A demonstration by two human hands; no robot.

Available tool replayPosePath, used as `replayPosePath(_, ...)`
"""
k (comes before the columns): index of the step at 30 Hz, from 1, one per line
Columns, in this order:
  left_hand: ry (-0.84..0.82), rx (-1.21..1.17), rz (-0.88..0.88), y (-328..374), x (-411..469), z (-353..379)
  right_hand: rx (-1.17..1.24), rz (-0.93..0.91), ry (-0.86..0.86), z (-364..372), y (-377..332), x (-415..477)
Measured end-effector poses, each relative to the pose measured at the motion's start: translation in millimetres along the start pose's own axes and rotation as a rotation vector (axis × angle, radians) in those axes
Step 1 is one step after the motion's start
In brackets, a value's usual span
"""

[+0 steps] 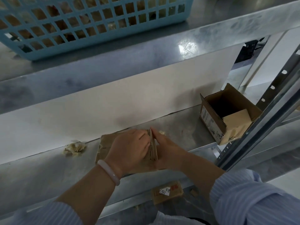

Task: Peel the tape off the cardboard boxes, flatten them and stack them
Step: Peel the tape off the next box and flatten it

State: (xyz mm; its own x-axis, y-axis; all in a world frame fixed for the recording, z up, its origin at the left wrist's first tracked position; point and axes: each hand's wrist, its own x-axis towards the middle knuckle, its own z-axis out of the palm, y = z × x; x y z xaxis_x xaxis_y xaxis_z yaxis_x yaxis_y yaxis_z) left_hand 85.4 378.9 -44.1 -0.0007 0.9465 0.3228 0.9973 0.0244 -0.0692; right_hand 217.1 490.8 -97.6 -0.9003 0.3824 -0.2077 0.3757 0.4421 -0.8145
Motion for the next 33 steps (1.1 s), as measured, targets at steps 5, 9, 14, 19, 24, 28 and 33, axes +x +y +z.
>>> replayPosePath(5,0.032,0.004,-0.026,5,1,6,0.02,0.008,0.138,8,-2,-2)
replayPosePath(9,0.031,-0.051,-0.129,5,2,6,0.007,0.018,0.142,9,-4,1)
replayPosePath(14,-0.112,-0.214,-0.097,-6,5,-7,-0.037,0.013,0.136,7,-5,1)
replayPosePath(19,-0.168,-0.105,0.102,-7,19,-11,-0.093,-0.005,0.134,6,-8,0)
replayPosePath(24,-0.101,-0.032,0.177,-10,20,-15,-0.085,-0.02,0.147,-1,-15,-1)
replayPosePath(28,0.019,-0.07,0.118,-13,16,-26,-0.052,-0.114,0.234,-13,-25,-4)
replayPosePath(33,0.188,-0.118,-0.054,-17,12,-40,-0.134,-0.226,0.265,-40,-48,-7)
